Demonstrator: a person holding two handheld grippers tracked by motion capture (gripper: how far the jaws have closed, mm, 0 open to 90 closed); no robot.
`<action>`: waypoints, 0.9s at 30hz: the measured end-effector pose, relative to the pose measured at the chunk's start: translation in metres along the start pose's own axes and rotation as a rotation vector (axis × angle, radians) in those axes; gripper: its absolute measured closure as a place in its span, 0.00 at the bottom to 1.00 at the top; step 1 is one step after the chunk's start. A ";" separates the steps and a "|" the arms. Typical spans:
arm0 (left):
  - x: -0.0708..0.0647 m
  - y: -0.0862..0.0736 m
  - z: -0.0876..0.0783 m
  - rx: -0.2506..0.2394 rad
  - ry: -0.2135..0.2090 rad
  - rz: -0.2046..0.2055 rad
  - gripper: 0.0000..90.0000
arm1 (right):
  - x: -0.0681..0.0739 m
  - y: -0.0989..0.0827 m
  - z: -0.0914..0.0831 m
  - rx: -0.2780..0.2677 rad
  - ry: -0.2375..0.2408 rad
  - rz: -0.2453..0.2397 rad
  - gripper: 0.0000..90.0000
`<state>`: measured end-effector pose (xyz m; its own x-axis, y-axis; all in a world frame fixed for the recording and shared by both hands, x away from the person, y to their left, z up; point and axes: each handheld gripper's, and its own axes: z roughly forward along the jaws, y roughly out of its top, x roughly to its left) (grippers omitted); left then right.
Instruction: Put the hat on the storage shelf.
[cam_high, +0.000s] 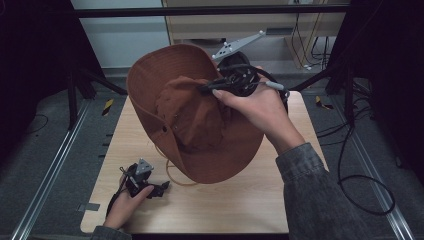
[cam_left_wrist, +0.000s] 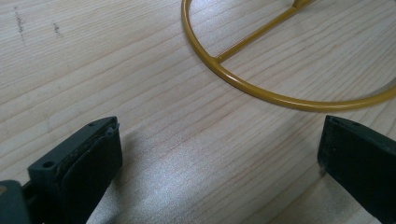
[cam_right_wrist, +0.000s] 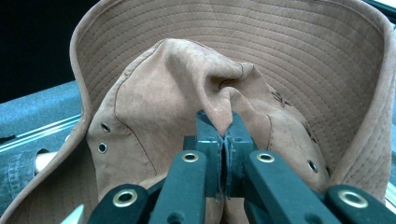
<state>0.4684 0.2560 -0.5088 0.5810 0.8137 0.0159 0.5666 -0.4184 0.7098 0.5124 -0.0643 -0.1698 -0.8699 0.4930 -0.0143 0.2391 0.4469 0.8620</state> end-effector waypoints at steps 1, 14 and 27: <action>0.000 0.000 0.000 0.000 0.000 0.000 0.00 | 0.000 0.001 0.001 -0.001 0.003 -0.002 0.97; 0.000 0.000 0.000 -0.001 -0.002 0.000 0.00 | 0.003 0.010 0.016 -0.006 0.024 0.004 0.97; 0.000 0.000 0.000 0.002 -0.001 0.001 0.00 | 0.005 0.019 0.031 -0.005 0.042 0.008 0.97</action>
<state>0.4685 0.2559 -0.5087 0.5824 0.8127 0.0162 0.5667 -0.4203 0.7086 0.5258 -0.0305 -0.1693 -0.8852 0.4650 0.0137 0.2442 0.4394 0.8645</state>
